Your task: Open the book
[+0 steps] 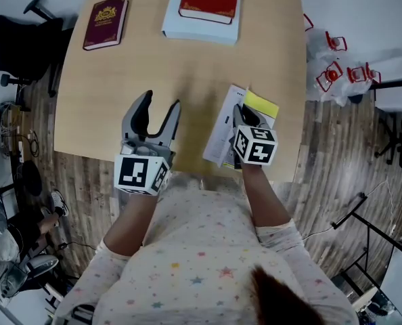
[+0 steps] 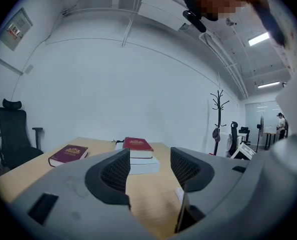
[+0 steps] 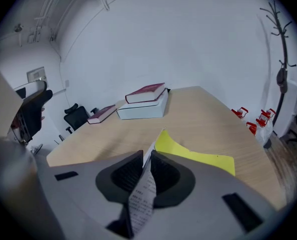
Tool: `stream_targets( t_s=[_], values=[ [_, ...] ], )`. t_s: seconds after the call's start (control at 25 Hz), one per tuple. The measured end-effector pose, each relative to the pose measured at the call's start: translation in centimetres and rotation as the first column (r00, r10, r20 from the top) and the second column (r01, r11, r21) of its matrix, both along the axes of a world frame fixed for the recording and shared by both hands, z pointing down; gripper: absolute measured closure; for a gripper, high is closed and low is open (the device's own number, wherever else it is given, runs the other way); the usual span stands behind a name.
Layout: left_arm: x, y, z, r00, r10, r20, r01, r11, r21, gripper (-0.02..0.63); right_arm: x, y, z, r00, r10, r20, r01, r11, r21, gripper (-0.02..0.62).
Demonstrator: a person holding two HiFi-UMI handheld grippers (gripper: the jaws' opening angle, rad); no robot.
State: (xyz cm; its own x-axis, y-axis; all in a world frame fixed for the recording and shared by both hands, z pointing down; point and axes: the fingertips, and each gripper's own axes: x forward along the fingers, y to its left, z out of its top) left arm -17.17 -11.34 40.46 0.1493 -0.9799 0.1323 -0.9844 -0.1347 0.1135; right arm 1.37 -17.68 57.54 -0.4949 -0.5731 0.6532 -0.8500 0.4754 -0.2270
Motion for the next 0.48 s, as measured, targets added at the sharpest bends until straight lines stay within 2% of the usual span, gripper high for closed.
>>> stream_targets(
  t_s=[0.48],
  values=[
    [1.8, -0.6, -3.0, 0.999, 0.038, 0.013, -0.039, 0.998, 0.048, 0.371, 2.7, 0.0, -3.0, 0.997, 0.022, 0.073, -0.023, 1.000, 0.020, 0.563]
  ],
)
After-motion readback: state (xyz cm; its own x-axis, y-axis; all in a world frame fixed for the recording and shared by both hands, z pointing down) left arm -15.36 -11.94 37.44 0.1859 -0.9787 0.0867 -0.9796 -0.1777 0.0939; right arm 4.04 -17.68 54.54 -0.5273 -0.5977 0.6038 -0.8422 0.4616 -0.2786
